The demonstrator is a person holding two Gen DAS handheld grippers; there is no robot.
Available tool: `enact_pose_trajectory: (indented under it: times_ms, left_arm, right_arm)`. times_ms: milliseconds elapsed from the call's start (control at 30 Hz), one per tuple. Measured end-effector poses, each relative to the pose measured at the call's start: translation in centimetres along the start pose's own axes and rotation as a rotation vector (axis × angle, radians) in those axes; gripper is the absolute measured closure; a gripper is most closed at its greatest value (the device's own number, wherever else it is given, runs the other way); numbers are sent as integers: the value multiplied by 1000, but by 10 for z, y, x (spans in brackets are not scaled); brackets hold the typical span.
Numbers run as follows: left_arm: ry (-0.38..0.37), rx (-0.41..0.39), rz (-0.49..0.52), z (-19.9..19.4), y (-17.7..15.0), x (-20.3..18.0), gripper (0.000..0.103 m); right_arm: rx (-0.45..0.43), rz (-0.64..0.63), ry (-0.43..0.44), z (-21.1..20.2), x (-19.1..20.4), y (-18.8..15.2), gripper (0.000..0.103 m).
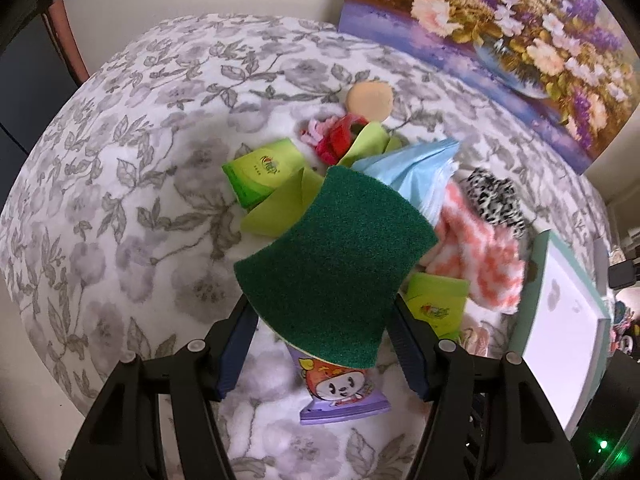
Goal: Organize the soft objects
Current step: 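Carry the scrunchie and sponge into the white tray and open both tools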
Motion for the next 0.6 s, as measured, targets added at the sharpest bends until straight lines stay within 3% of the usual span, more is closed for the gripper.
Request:
enact_pose_trajectory:
  times_ms: [133, 267, 600]
  left_arm:
    - [-33, -31, 5, -11, -1, -3, 36]
    - [-113, -58, -1, -22, -1, -6, 36]
    - [-186, -179, 42, -60, -7, -24, 37]
  right_arm:
    - [-34, 22, 31, -14, -6, -1, 90]
    - [-95, 45, 84, -36, -11, -1, 90]
    - [-284, 87, 127, -92, -28, -12, 90]
Point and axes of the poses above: each gripper's, at about its wrist camera, not at the fingertips, and z roughly the way its jaws point, x to its left, y to its top, the point moved 3 cm from there along z, roughly the way its jaws point, and after that the axes turned 12 degrees about x, right-handed, at the moved point
